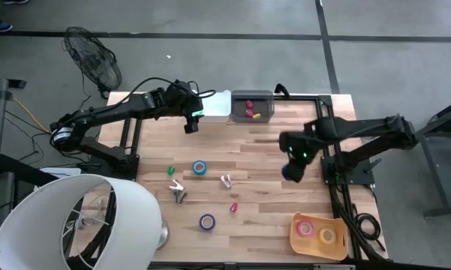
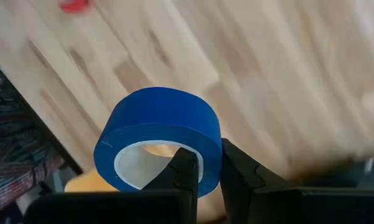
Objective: Pick and place Stapler, Stapler remover, tape
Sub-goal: Put the top dark blue tape into the yellow bin
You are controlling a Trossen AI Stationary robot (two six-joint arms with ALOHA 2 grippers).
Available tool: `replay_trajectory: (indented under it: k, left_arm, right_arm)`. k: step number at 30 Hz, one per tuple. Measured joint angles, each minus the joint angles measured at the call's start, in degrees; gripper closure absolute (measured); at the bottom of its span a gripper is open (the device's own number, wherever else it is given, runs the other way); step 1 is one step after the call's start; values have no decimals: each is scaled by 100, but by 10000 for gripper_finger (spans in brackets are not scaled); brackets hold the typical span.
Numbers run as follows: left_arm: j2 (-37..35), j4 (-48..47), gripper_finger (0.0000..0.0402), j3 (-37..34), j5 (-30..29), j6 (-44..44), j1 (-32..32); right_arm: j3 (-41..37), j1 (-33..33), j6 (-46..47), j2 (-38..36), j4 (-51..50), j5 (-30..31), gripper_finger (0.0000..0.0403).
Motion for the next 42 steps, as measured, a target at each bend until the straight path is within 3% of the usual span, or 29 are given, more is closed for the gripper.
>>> replay_trajectory:
  k: [12, 23, 29, 42]
  left_arm:
    - [2, 0, 152, 0, 33, 0, 0]
    - [2, 0, 152, 0, 31, 0, 0]
    - [2, 0, 152, 0, 31, 0, 0]
    - [2, -2, 152, 0, 31, -15, 0]
  right_arm:
    - [-99, 2412, 3797, 0, -111, -165, 372]
    - [-1073, 4135, 6938, 2, 1289, -552, 372]
    - [-1814, 4838, 7165, 2, 1942, -938, 372]
    - [-2889, 5300, 5306, 39, 3238, -836, 372]
